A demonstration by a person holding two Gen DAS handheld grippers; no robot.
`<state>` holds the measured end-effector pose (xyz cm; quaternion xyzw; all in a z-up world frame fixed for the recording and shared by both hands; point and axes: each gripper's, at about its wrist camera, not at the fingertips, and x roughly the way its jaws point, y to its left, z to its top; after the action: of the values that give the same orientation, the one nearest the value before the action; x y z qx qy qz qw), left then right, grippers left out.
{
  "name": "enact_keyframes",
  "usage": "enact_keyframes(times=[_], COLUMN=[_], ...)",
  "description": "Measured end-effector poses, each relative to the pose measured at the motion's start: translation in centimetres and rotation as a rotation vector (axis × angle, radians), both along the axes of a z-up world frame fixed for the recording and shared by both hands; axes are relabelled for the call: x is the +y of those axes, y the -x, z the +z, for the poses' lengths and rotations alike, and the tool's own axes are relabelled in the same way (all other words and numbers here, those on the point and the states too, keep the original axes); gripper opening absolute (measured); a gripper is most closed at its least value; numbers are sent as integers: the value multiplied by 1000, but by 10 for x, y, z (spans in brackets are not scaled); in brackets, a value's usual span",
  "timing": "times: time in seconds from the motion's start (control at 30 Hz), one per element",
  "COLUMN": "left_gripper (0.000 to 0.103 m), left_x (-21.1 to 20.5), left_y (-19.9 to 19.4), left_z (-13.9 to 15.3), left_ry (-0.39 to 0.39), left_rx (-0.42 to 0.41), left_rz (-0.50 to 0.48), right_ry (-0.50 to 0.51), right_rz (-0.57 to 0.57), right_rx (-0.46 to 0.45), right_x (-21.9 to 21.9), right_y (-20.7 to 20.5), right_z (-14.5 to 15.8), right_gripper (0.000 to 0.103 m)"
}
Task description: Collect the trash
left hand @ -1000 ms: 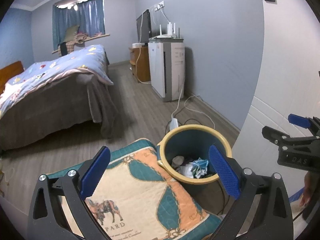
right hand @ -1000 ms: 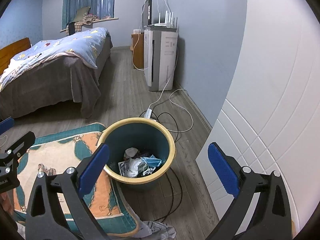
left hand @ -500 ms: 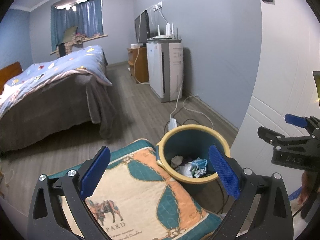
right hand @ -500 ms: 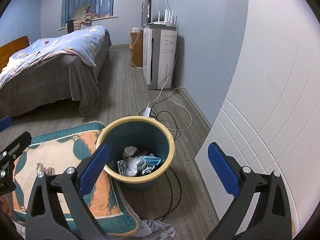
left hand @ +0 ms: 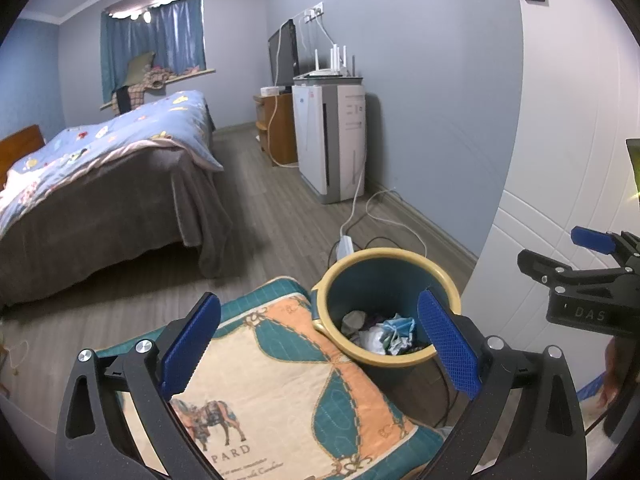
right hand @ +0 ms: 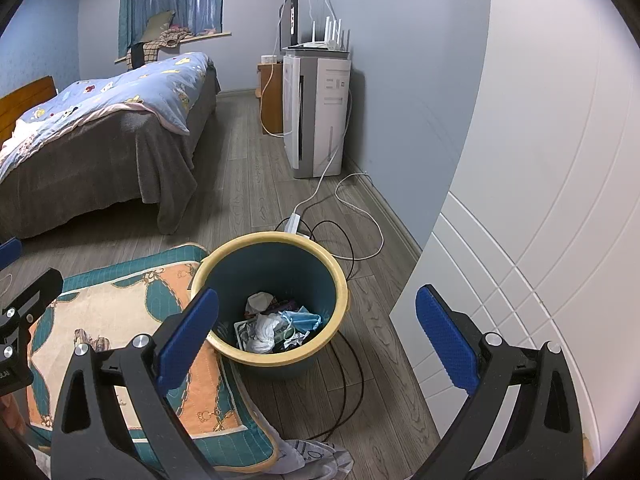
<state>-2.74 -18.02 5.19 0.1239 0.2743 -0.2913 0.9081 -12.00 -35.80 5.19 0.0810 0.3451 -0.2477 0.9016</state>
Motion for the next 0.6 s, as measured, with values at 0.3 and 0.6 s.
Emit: enact_keyframes(times=[0.3,0.6], left_gripper=[98,98], left_x=[-1,-2], left_y=[0,1], left_z=[0,0], left_ry=[1,0], left_rx=[0,-2], left_rz=[-2,-2], right_ry=[-4,-5], right_rz=[-3,-6], right_rx=[0,0], right_x=[-3,-4], right_y=[1,1], right_z=[0,-1], right_gripper=[97,97])
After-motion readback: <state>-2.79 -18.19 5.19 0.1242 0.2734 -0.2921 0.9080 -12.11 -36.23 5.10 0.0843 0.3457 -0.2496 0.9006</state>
